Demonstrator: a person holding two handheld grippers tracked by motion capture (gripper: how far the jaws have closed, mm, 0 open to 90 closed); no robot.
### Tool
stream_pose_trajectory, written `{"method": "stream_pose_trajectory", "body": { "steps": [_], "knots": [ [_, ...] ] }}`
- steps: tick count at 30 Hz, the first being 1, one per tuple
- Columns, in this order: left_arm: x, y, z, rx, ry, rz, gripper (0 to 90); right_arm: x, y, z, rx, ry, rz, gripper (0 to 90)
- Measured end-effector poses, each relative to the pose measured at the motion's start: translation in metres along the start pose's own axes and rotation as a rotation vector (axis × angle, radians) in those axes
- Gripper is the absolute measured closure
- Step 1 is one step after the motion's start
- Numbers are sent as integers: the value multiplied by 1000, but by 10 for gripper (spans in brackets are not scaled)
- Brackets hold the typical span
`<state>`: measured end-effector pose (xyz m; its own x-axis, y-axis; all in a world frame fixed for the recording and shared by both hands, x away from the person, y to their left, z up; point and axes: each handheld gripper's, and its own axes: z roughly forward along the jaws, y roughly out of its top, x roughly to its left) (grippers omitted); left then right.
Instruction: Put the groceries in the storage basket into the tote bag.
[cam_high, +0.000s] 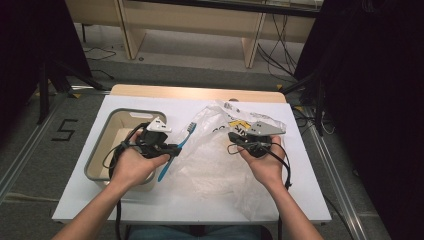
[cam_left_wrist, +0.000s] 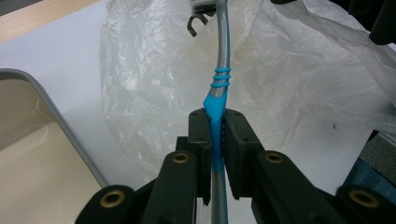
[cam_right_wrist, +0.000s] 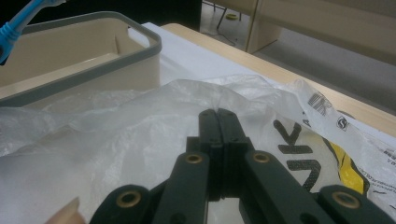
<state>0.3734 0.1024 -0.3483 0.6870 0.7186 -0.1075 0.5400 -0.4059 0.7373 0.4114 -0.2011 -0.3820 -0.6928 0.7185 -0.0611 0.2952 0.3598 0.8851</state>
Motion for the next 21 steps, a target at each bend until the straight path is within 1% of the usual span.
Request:
{"method": "stream_pose_trajectory", "body": {
  "steps": [9,21],
  "knots": [
    [-3,1,0,2,-3,7,815,0,0,0,-1,2,0,900],
    [-13,0,6,19,-19,37,815,0,0,0,-3,2,-1,900]
  ]
}}
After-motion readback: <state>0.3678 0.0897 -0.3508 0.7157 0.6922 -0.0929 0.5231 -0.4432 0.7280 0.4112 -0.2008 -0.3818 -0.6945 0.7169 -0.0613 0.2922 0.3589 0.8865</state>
